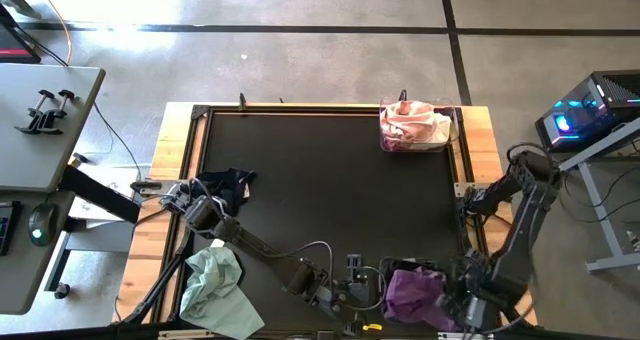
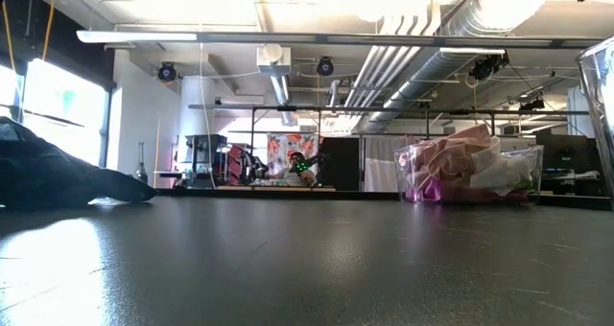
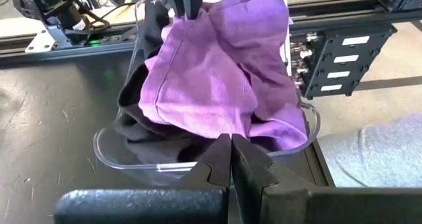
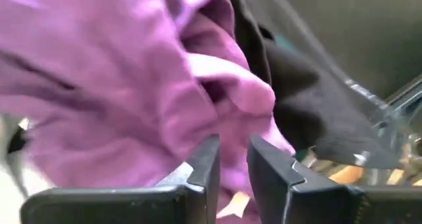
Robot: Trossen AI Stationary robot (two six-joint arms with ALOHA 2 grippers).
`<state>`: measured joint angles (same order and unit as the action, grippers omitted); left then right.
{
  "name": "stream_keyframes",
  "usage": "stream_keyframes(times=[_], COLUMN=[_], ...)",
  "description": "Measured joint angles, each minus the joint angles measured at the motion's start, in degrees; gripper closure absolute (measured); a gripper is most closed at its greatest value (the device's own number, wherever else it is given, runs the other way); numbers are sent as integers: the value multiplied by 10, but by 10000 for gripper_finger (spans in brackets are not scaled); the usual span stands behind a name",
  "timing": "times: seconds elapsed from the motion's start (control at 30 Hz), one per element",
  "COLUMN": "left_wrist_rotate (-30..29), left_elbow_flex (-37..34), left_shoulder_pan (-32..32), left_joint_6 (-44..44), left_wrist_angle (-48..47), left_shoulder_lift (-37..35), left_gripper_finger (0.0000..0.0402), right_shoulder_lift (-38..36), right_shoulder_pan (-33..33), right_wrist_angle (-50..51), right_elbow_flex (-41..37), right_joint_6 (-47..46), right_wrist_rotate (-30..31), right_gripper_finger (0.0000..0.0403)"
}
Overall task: Sort towels by color in basket
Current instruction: Put the purple towel into the bottom transparent bin, then put the blue towel into the bottom transparent bin
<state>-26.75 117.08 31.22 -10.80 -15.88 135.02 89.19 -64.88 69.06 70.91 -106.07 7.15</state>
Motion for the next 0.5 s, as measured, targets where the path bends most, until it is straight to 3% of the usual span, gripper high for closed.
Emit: stream_keyframes(times=[0.13, 0.27, 0.4, 0.5], left_wrist_rotate=[-1, -40, -132, -232], left_elbow_flex=[0, 0, 0, 0], left_shoulder_pan=[2, 13, 28, 42], left_joint_6=[-7, -31, -123, -271], left_wrist_angle=[-33, -114, -273, -436], left_shoulder_lift=[-16, -40, -55, -65], left_gripper_finger=[401, 401, 401, 401], right_shoulder_lift=[0, 0, 0, 0], right_shoulder_pan=[-28, -47, -25, 18], right_wrist_angle=[45, 21, -52, -137], right_elbow_flex=[49, 43, 8, -19], right_joint_6=[35, 144, 268, 375], right_wrist_rotate=[100, 286, 406, 473], right_gripper_finger=[332, 332, 332, 331])
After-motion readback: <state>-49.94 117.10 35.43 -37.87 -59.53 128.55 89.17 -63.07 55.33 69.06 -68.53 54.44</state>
